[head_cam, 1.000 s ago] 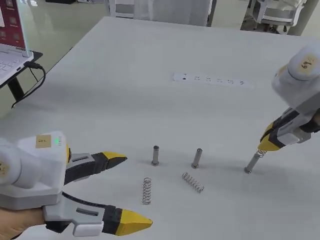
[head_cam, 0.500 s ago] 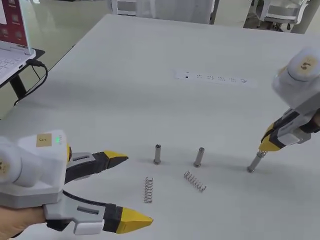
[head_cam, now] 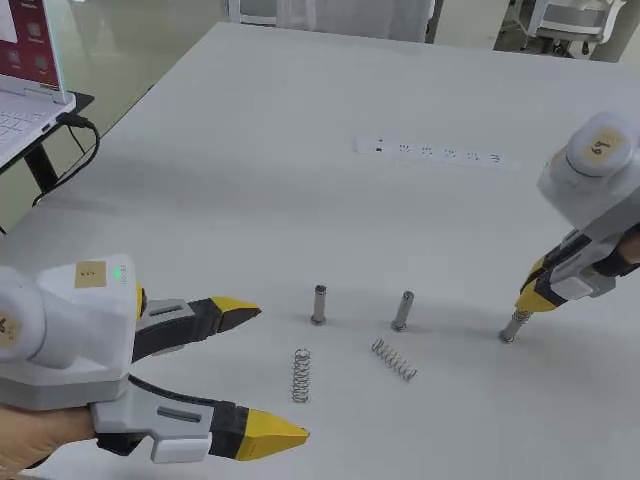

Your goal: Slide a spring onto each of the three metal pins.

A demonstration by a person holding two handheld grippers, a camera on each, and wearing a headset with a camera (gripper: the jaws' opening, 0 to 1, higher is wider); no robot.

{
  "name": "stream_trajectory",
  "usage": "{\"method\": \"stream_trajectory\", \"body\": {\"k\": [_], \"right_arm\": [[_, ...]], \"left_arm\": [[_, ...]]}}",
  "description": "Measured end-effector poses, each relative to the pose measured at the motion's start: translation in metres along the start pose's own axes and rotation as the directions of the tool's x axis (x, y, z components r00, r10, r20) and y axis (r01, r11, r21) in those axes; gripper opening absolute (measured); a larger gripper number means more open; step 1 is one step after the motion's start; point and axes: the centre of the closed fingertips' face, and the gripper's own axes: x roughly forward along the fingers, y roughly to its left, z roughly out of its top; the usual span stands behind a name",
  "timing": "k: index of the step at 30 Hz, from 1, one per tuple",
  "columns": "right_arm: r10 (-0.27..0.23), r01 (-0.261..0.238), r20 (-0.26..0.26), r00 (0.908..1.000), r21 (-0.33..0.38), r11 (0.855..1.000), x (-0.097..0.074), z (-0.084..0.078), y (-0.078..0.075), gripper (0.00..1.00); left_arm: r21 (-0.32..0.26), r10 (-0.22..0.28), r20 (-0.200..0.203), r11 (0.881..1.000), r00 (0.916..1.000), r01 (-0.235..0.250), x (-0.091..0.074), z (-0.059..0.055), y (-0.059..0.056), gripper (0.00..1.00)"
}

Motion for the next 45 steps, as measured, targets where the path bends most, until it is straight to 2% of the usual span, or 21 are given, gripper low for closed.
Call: {"method": "stream_trajectory", "body": {"k": [24,35,39,45], "right_arm": [[0.006,-0.006,-0.026,0.9996,0.015,1.000,0.030,-0.008,0.002,0.08],[0.007,-0.007,-0.007,1.0000,0.017,1.000,0.029,-0.007,0.002,0.09],[0.007,-0.007,0.006,1.0000,0.016,1.000,0.028,-0.005,0.003,0.14],[-0.025,0.025,0.036,0.9991,-0.007,1.000,0.019,0.004,0.002,0.19]], "left_arm": [[-0.001,0.004,0.002,1.000,1.0000,-0.004,-0.001,0.001,0.001,0.75],[0.000,0.002,0.004,1.000,1.0000,-0.002,-0.001,0.001,0.001,0.75],[0.001,0.000,0.003,1.000,1.0000,0.000,0.000,0.001,0.000,0.75],[0.004,-0.002,0.001,1.000,1.0000,0.002,-0.001,0.001,0.000,0.75]]}}
